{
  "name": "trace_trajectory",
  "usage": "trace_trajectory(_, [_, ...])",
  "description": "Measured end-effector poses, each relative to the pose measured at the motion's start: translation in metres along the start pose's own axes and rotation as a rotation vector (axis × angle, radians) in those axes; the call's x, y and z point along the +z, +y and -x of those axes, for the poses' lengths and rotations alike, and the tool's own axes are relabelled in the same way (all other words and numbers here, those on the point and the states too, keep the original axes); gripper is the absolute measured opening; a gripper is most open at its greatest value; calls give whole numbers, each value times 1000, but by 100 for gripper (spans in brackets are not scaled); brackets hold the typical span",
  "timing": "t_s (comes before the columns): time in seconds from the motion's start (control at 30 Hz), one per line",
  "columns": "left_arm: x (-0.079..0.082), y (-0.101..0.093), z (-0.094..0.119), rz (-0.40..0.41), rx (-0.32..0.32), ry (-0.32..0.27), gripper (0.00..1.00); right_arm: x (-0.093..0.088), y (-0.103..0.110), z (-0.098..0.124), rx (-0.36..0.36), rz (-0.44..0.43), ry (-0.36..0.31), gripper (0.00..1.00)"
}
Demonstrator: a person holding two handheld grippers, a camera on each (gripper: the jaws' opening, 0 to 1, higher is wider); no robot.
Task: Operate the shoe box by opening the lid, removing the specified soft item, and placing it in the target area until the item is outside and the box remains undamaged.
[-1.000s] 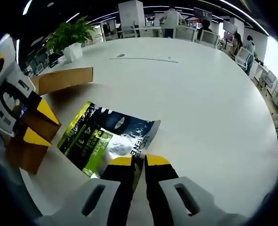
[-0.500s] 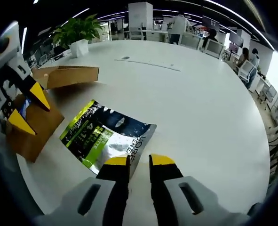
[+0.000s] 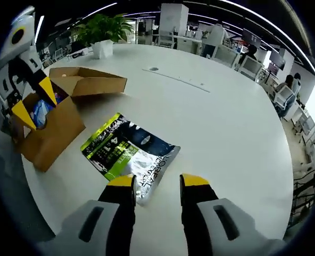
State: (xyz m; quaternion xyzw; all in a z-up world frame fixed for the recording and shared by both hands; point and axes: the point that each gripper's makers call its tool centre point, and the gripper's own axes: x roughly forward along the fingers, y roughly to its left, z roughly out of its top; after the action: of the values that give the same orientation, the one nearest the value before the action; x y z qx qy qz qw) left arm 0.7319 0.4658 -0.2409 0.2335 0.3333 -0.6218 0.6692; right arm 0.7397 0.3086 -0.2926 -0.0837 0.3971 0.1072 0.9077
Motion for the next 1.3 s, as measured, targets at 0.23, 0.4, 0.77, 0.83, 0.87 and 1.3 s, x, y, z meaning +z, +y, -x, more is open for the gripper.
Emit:
trace_trajectory(0.23, [-17,2,18,-4,4,4,27,17,14,13,15,55,-27,37])
trace_trajectory(0.4, [-31,4,30,-15,10,14,27,29,25,18,41,83,-41,40])
trace_trajectory(0.77, [-54,19,51,-14,28,8,27,59,69,30,167,158,-93,42])
trace_trajectory(0.83, [-57,20,54,-10,28,-2,27,64,78,28,200,172,-109,42])
trace_trajectory(0.87, [-59,21,55,-8,24,-11,27,66,81,27,210,175,-114,42])
trace_trajectory(1.3, [-76,21,61,-16,-29,-93,26,87,142,19,359,255,-178,40])
